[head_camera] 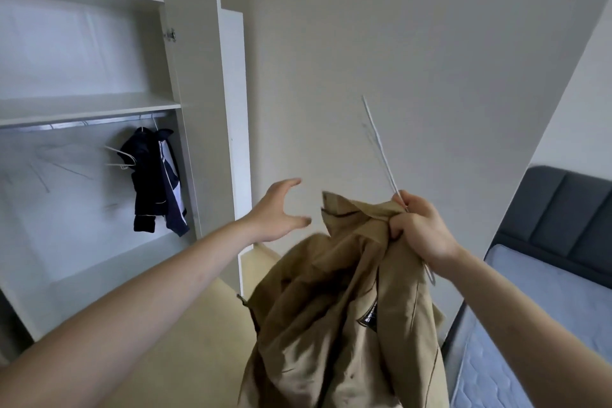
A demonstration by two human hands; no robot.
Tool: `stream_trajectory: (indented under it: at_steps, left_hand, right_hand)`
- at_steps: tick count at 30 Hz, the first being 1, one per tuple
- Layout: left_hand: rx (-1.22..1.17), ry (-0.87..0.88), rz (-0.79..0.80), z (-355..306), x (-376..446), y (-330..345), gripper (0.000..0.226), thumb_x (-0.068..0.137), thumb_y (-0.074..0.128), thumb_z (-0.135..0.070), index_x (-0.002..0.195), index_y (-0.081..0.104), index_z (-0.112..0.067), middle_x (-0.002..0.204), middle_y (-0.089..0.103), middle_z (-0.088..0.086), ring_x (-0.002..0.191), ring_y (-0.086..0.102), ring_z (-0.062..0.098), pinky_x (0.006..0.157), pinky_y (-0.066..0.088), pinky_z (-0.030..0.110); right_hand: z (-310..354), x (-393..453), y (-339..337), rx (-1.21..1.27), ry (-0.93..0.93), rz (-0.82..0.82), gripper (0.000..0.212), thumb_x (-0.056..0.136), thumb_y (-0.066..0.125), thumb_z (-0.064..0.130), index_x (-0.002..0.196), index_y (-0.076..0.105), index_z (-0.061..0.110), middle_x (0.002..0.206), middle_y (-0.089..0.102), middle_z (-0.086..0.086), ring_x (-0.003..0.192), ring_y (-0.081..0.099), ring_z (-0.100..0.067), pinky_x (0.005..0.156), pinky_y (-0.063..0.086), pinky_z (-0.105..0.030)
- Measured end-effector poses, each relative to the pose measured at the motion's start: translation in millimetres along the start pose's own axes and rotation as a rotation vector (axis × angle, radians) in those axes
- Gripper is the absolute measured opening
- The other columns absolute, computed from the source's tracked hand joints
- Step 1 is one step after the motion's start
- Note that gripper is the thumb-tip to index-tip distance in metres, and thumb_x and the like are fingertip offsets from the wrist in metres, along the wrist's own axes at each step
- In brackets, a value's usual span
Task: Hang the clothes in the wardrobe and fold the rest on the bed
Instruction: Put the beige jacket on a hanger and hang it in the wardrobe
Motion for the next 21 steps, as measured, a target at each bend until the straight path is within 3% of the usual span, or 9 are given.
stream_trajectory:
  at_steps: [2,5,8,10,12,13,16,18,21]
  left_hand:
    - [-0.111,-0.237,0.151,29,-10,14,0.105,0.078,0.085,-0.024,0.16,0.02,-0.035,0.165,0.025,-0.008,0.148,0.032,0.02,0.119,0.034,0.039]
    - [-0.302,-0.436,0.392,61,-25,52,0.103,0.068,0.081,-0.016,0.156,0.031,-0.034,0.16,0.036,-0.007,0.138,0.04,0.019,0.116,0.038,0.04]
    - [-0.201,-0.406,0.6,74,-40,97,0.086,0.068,0.078,-0.014,0.146,0.048,-0.032,0.145,0.049,-0.016,0.134,0.041,0.014,0.111,0.037,0.031]
    - [-0.137,-0.398,0.656,85,-49,126,0.082,0.071,0.082,-0.019,0.147,0.051,-0.029,0.143,0.054,-0.01,0.139,0.044,0.02,0.117,0.036,0.036]
    - [-0.083,-0.456,0.646,99,-57,146,0.085,0.072,0.084,-0.036,0.149,0.048,-0.028,0.146,0.055,-0.004,0.136,0.048,0.022,0.118,0.038,0.04]
    - [-0.021,-0.463,0.628,105,-59,152,0.075,0.077,0.08,-0.042,0.145,0.053,-0.025,0.141,0.059,-0.001,0.128,0.054,0.022,0.112,0.043,0.037]
    - [0.126,-0.439,0.522,125,-52,151,0.034,0.089,0.059,-0.042,0.108,0.07,-0.016,0.106,0.071,0.004,0.092,0.064,0.02,0.077,0.051,0.028]
    - [0.024,-0.436,0.42,124,-44,138,0.022,0.094,0.055,-0.036,0.093,0.068,-0.018,0.091,0.07,0.002,0.083,0.066,0.019,0.071,0.053,0.029]
    - [-0.161,-0.404,0.221,105,-26,117,0.034,0.107,0.05,-0.036,0.084,0.065,-0.015,0.075,0.065,0.0,0.072,0.062,0.019,0.07,0.049,0.031]
  right_hand:
    - [3,0,0,-0.021,0.026,0.107,0.034,0.049,0.051,0.002,0.062,0.032,0.027,0.063,0.036,0.006,0.06,0.034,-0.011,0.049,0.029,-0.023]
    - [2,0,3,-0.041,0.06,0.205,0.034,0.05,0.051,0.001,0.063,0.033,0.027,0.064,0.037,0.007,0.059,0.034,-0.012,0.049,0.031,-0.022]
    - [0,1,4,-0.025,0.061,0.26,0.034,0.051,0.051,-0.001,0.063,0.033,0.026,0.065,0.036,0.005,0.06,0.033,-0.013,0.049,0.028,-0.024]
    - [-2,1,2,-0.004,0.061,0.281,0.035,0.051,0.051,-0.002,0.063,0.034,0.026,0.065,0.035,0.004,0.059,0.032,-0.013,0.048,0.028,-0.024]
    - [-6,0,-4,0.016,0.065,0.26,0.035,0.051,0.05,-0.003,0.063,0.033,0.025,0.064,0.035,0.003,0.058,0.033,-0.012,0.046,0.029,-0.023]
    - [-8,-1,-9,0.021,0.066,0.23,0.036,0.051,0.05,-0.003,0.063,0.032,0.025,0.064,0.035,0.004,0.058,0.033,-0.011,0.046,0.029,-0.022]
    - [-19,-7,-34,-0.028,0.093,0.101,0.037,0.049,0.051,-0.001,0.063,0.03,0.026,0.063,0.033,0.004,0.059,0.031,-0.011,0.047,0.025,-0.024]
    - [-32,-12,-54,-0.113,0.129,0.002,0.037,0.049,0.051,0.001,0.064,0.029,0.027,0.062,0.032,0.005,0.059,0.03,-0.012,0.047,0.024,-0.027]
    - [-56,-19,-85,-0.24,0.188,-0.144,0.04,0.059,0.055,-0.004,0.059,0.03,0.028,0.057,0.032,0.009,0.059,0.029,-0.015,0.05,0.023,-0.031]
Point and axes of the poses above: each hand's wrist, its own x-axis towards the middle knuckle, its own y-axis out of the palm, z = x × y, the point moved 2 cm from there along x, towards the middle knuckle
